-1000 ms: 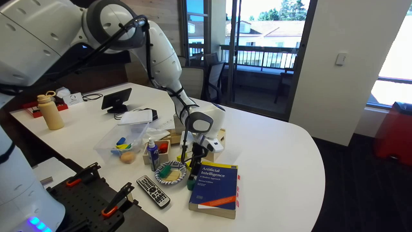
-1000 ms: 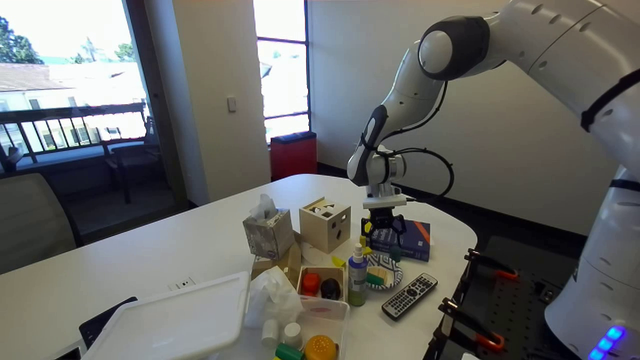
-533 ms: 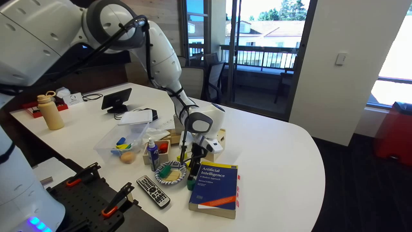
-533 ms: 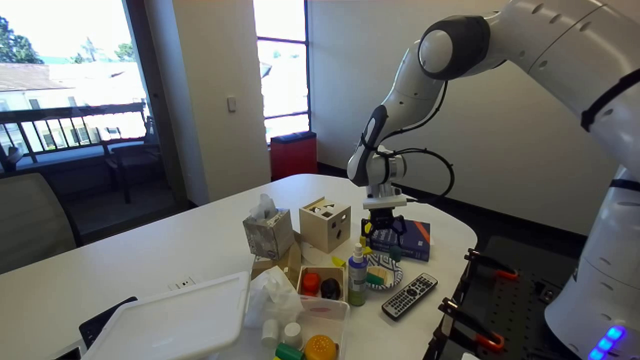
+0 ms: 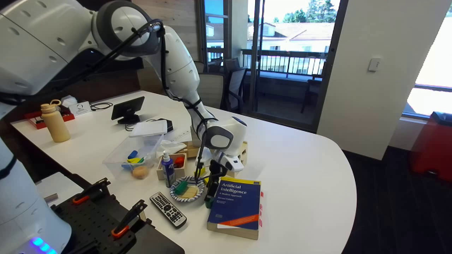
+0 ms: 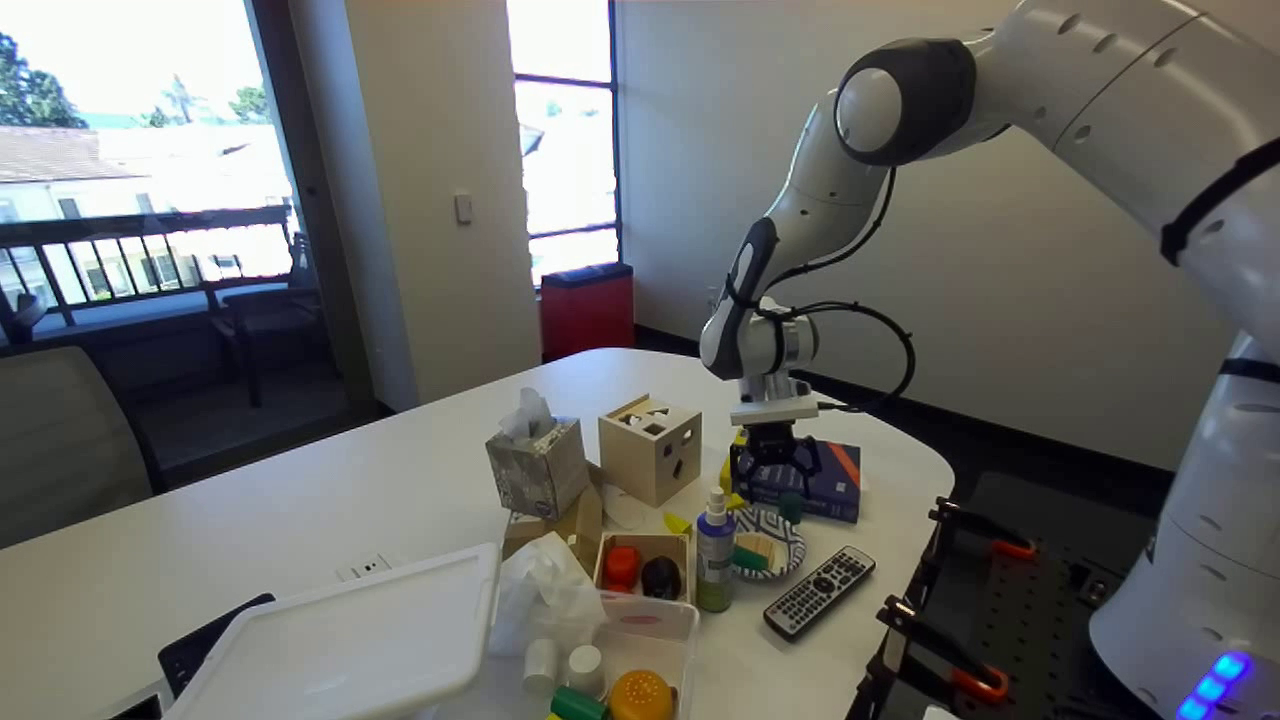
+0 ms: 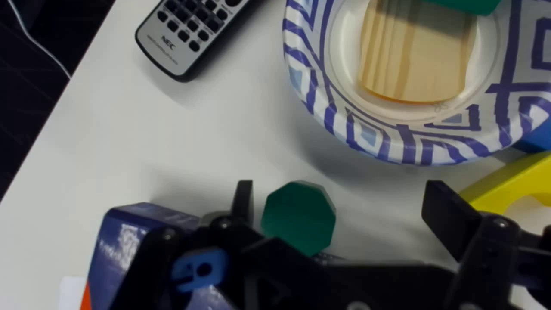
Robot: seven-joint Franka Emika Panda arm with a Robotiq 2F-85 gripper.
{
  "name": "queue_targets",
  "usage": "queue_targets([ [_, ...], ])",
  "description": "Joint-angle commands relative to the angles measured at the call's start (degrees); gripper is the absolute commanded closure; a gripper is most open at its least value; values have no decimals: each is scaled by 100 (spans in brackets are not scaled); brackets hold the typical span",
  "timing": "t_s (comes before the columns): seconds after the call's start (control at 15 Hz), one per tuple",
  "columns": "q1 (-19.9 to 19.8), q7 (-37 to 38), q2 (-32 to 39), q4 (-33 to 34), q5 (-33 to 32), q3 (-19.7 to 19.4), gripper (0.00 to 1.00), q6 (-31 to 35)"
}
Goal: Pick the green block on the table and put it in the bowl
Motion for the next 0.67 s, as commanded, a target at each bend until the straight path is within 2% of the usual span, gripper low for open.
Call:
queue_targets([
  [0.0,83,294,-57,-120,51,-135,0,165],
  [0.4,116,599,8,-136,48,-225,0,340],
  [0.47,125,645,14,-140,41,-235,25,337],
  [0.53,134,642,20,-142,22,-239,26,318],
  [0.6,132,636,14,-154,23,-240,35,320],
])
